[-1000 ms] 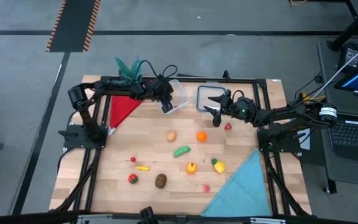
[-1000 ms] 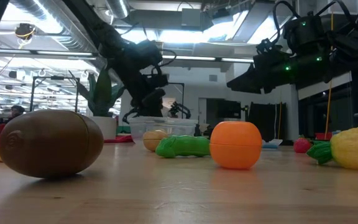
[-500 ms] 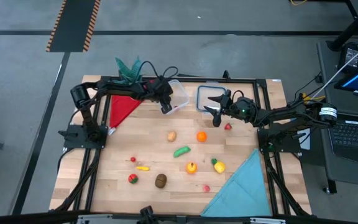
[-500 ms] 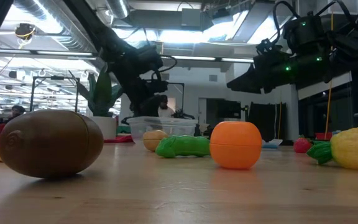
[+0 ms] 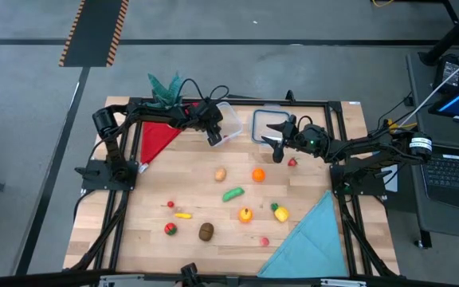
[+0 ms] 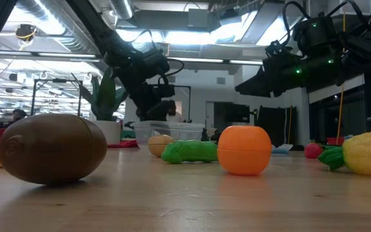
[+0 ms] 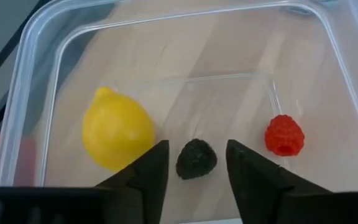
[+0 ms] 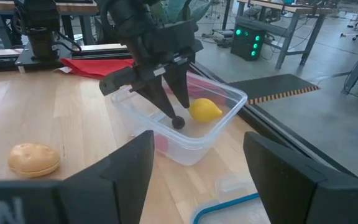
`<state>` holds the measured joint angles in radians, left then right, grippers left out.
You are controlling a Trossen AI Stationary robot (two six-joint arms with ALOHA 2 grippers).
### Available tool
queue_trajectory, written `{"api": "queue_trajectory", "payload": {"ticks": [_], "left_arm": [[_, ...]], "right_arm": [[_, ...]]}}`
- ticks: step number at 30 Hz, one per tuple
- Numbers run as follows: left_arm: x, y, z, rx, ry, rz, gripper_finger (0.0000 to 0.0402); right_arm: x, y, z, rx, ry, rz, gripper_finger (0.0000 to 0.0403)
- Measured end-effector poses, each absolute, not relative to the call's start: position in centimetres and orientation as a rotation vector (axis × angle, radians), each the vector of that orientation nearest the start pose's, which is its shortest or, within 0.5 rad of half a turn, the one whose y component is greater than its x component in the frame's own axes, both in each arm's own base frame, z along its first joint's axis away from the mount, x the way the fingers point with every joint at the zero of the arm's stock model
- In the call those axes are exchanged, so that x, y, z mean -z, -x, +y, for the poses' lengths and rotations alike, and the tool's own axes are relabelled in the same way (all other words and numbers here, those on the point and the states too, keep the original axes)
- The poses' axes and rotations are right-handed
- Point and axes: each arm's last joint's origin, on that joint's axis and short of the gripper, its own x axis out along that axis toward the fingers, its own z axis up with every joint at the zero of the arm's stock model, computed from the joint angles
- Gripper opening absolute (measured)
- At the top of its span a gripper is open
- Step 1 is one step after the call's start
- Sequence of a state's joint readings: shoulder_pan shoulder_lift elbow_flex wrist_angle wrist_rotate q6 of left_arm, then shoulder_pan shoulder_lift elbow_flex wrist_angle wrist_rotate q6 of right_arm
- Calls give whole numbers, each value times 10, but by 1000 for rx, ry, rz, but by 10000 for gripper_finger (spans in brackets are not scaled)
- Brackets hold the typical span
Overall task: Pick and placing Produce into tupperware
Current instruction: Put the blackberry into the transparent bin, then put the strawberry into the transparent bin
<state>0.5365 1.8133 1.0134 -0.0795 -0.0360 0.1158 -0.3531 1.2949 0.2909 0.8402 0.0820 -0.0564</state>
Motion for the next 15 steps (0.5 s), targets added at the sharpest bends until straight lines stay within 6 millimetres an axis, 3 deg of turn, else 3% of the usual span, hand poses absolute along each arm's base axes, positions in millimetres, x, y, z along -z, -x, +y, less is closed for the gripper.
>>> {"api": "queue_trajectory", "payload": {"ticks": [6,11,15], "left_arm": [[-157,-309,185,-487,106,863,179],[-194,-312,186,-487,74,755,179],[-227,-310,177,-384,57,644,169]], "right_arm": [[-167,-211,-80,429,34,176,250],[-167,-211,-80,427,59,181,250],[-168,-211,-80,422,65,170,250]]}}
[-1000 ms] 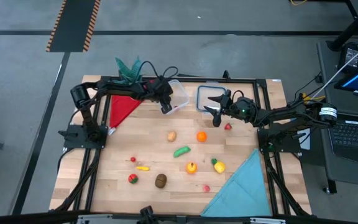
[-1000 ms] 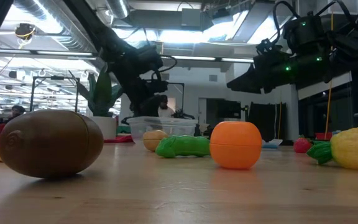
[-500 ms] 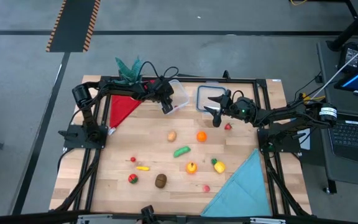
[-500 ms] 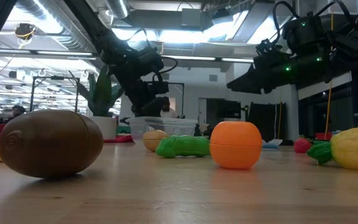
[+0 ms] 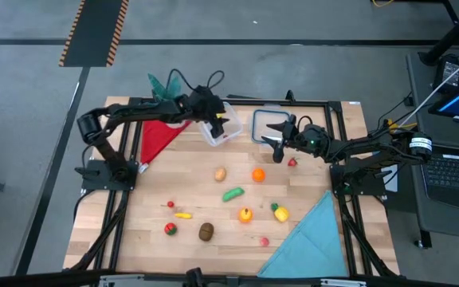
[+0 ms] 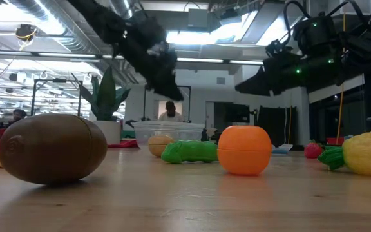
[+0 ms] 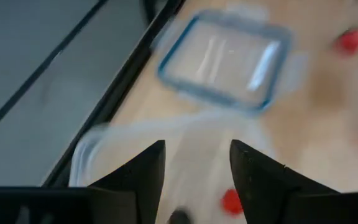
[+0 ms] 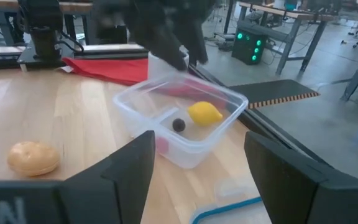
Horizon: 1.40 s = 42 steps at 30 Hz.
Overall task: Pick and placing Produce into tupperware
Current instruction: Put the strawberry into the transparent bin
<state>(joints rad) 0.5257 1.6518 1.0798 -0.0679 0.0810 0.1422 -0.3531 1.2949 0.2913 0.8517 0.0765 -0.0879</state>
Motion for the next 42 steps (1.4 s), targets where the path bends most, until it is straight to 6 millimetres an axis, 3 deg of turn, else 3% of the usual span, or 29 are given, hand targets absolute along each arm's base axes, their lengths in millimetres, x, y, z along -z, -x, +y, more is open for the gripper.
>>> {"api": "queue_trajectory", "payload": {"ticks": [3,10,23,31,37,42], "left_arm": [[-244,-305,168,-355,24,593,162],[-247,-298,134,-279,-52,535,145],[-220,-254,77,-230,-65,241,129],[-205,-232,58,-234,-70,150,121],[-201,-230,51,-210,-70,120,115],[-201,-231,45,-182,-76,119,108]], "right_arm": [[-171,-211,-80,422,68,142,250],[-191,-204,-75,344,103,54,250],[-217,-161,-58,317,7,125,250],[-209,-138,-46,203,-13,276,250],[-203,-135,-45,213,-188,330,250],[-202,-135,-45,218,-214,339,250]]}}
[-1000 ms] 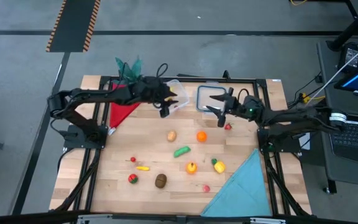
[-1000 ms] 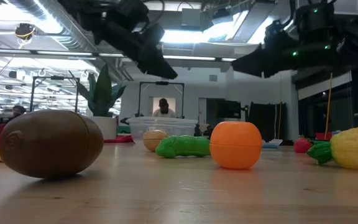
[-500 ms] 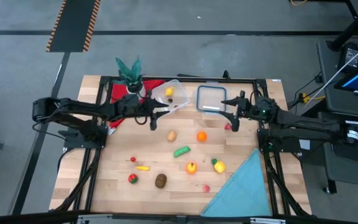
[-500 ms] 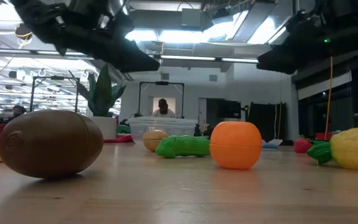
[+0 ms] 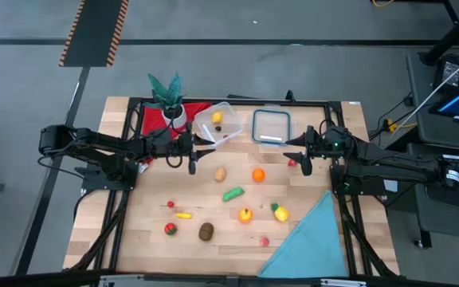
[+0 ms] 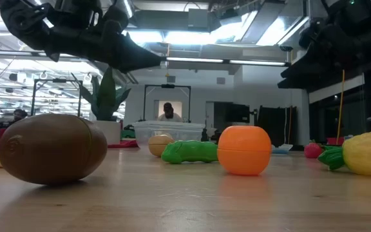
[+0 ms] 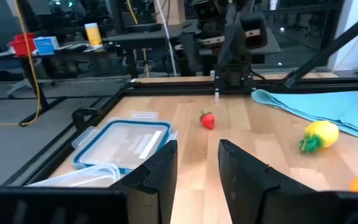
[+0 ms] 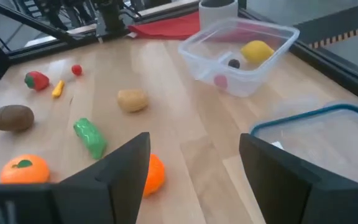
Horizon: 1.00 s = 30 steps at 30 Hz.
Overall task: Pick and placing Produce into tupperware
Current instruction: Put the strawberry into the transparent bin
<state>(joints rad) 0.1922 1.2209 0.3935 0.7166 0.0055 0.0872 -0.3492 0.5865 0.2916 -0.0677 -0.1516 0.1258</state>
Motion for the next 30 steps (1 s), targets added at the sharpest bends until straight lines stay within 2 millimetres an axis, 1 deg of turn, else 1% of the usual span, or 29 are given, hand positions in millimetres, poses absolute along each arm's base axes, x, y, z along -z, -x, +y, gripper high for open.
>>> {"api": "queue_trajectory", "payload": {"ticks": [5,14,16,21,27,30], "left_arm": [[-201,-232,42,-169,-77,118,100],[-201,-232,42,-170,-79,118,85],[-201,-232,42,-170,-79,117,81],[-201,-232,42,-170,-79,117,72],[-201,-232,42,-170,-79,117,61],[-201,-232,42,-171,-79,118,56]], "right_arm": [[-202,-135,-45,216,-200,339,250],[-190,-131,-43,202,-141,481,250],[-190,-131,-43,204,-121,539,250],[-201,-128,-45,270,-78,713,249],[-215,-134,-48,276,-64,698,236],[-230,-140,-50,280,-53,650,228]]}}
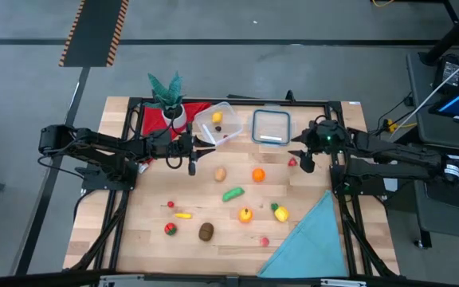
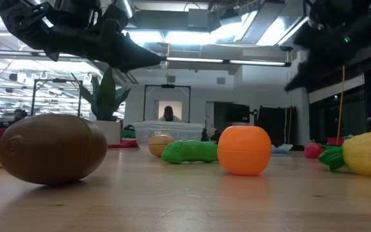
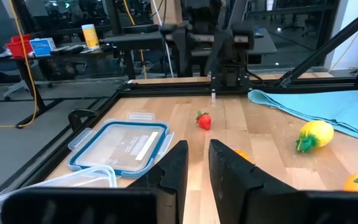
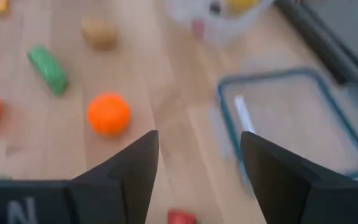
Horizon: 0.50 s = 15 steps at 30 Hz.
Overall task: Pick and placing Produce into tupperware
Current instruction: Put the strawberry into the transparent bin
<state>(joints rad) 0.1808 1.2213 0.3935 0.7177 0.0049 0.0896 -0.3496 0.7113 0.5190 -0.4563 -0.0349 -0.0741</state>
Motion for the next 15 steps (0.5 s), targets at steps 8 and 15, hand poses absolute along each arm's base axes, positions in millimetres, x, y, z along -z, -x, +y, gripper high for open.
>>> {"api": "queue_trajectory", "payload": {"ticks": [8,15], "left_arm": [[-201,-232,42,-171,-78,117,42],[-201,-232,42,-171,-77,122,31]], "right_arm": [[-290,-151,-54,281,-64,562,217],[-290,-158,-50,300,-260,878,217]]}}
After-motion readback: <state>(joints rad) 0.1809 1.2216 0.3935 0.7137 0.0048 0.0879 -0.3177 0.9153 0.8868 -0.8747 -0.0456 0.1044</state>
